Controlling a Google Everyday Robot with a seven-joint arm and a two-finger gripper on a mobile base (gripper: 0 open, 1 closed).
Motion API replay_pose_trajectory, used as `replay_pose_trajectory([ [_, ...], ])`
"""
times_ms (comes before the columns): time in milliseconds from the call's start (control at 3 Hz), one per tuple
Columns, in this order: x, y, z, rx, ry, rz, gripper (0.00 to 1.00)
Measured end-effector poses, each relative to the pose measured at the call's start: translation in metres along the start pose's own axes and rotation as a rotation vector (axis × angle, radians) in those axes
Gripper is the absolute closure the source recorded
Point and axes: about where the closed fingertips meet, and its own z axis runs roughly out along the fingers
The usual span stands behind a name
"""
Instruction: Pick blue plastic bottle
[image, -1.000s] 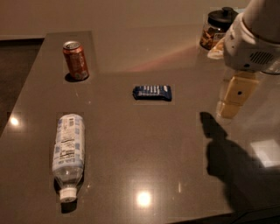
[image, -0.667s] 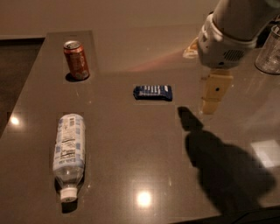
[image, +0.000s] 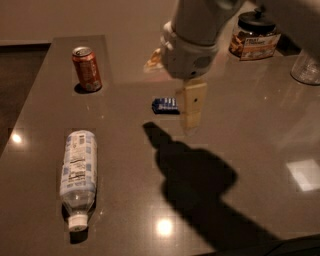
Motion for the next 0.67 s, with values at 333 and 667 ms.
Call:
replay_pose_trajectory([
  [333,-0.036,-0.003,0.021,-0.059,-0.018,-0.171,0.00],
  [667,-0.078,-0.003,0.046,-0.111,-0.031,-0.357,0.00],
])
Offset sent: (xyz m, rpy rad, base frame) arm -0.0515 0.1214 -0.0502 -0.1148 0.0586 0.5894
